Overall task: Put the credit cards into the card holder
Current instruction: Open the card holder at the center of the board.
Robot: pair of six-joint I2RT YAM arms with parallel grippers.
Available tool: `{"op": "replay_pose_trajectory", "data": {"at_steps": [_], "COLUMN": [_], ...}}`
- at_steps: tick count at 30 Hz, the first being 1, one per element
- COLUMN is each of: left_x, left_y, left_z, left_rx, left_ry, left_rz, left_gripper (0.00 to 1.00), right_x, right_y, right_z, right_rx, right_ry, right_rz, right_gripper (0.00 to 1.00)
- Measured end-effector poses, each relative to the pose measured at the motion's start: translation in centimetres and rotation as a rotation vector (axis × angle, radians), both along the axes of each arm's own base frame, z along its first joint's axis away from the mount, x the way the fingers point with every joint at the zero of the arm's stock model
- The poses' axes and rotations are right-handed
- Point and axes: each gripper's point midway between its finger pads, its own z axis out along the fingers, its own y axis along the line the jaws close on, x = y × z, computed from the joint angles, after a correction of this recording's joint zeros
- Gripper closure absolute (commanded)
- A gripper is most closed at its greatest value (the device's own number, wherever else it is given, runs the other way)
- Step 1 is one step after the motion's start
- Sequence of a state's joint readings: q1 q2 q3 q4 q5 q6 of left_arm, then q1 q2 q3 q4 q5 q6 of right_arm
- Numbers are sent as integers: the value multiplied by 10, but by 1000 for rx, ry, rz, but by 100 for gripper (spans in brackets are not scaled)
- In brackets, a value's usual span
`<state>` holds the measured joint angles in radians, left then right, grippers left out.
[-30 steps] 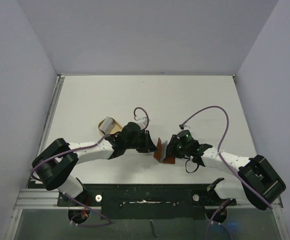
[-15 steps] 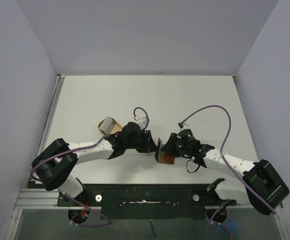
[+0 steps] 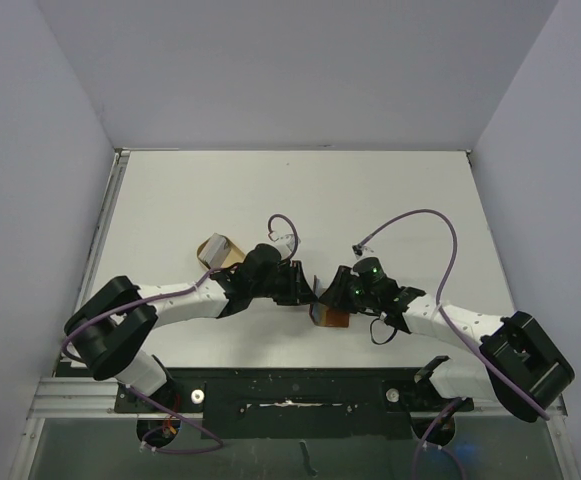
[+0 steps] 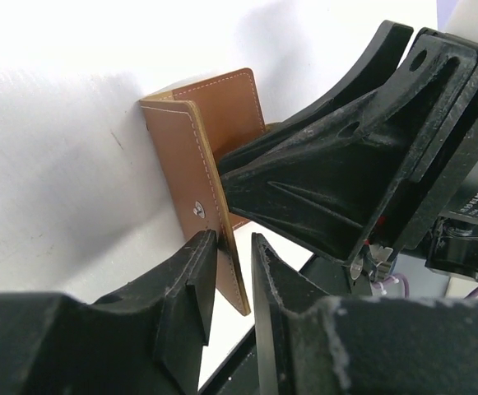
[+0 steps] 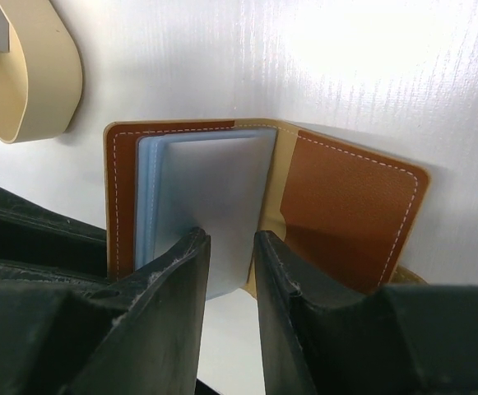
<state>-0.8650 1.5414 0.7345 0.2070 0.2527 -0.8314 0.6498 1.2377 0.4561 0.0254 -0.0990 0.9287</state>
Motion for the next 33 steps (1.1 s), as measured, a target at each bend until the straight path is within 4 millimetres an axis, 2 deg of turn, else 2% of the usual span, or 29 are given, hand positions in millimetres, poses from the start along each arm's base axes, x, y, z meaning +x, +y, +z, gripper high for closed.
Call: {"op": "replay_pose_trajectory", "data": {"at_steps": [5, 9, 17, 23, 27, 33], "left_x": [1, 3, 3, 2, 1, 2], "left_y": [-1, 0, 3, 2, 1, 3], "left_z": [-1, -4, -23, -27, -31, -31], "left_rx": [-5, 0, 34, 34, 31, 27], "left_ry": [2, 2, 30, 38, 46, 49], "left_rz": [-5, -2, 1, -7, -13, -11], "left_gripper": [94, 96, 80, 79, 99, 100], "right_x": [1, 0, -4, -5, -4, -6], "right_y": [0, -2, -5, -5, -4, -7], "right_z": [0, -3, -13, -17, -19, -16], "right_rx": [0, -6, -16, -11, -4, -6], "right_ry": [-3, -3, 10, 10, 10, 12], "right_rz": [-2, -7, -8, -11, -14, -19], "right_gripper": [71, 71, 71, 71, 71, 71]}}
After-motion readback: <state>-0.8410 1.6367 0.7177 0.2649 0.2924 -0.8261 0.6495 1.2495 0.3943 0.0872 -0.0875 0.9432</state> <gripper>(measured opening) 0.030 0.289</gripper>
